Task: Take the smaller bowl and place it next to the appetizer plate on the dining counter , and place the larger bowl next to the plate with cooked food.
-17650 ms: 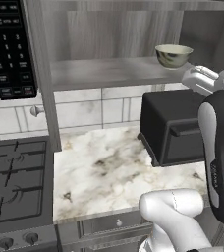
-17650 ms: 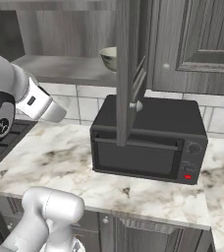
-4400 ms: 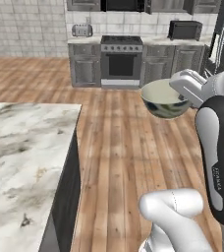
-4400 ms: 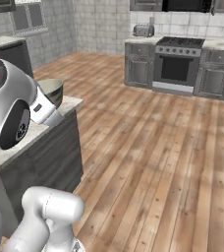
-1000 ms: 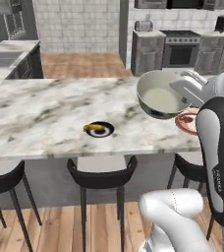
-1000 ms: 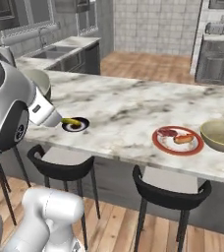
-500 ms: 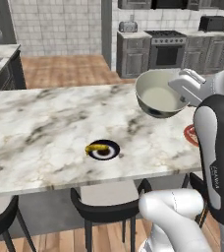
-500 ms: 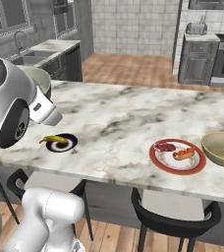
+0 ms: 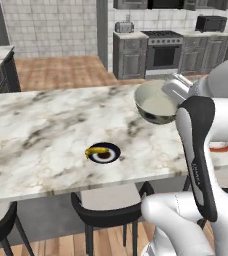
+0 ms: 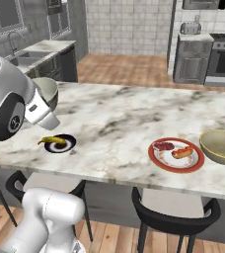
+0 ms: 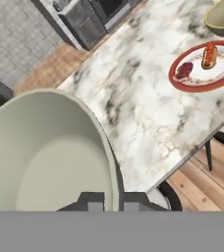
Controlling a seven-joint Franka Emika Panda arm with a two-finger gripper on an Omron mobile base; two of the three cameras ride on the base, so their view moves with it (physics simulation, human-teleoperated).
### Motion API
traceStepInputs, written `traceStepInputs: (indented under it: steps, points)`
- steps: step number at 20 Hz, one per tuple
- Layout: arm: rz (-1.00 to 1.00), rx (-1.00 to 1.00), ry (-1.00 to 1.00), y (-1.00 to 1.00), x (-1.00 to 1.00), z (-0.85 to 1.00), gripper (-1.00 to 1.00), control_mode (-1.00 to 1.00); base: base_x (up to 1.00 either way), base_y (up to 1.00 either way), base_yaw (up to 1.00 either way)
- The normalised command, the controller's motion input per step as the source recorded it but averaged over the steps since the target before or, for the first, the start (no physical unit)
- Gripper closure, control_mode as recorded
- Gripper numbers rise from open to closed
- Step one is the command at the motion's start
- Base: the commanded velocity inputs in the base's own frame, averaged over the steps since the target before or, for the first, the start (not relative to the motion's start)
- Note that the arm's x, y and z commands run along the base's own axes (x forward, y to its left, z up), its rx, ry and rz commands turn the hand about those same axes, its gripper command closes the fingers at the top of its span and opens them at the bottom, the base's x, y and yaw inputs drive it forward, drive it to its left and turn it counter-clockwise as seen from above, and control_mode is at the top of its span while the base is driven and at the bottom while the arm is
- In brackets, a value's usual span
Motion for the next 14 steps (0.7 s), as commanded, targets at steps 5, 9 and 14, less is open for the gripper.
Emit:
traceStepInputs:
  steps: [5, 9, 14]
  points:
    - [-0.07, 0.03, 0.33, -0.12, 0.05, -0.32, 1.0, -1.0, 0.0, 0.0, 0.0]
    - [0.0, 0.13, 0.32, -0.34, 0.02, -0.56, 1.0, -1.0, 0.0, 0.0, 0.0]
    - [0.0, 0.11, 0.22, -0.17, 0.06, -0.6, 1.0, -1.0, 0.0, 0.0, 0.0]
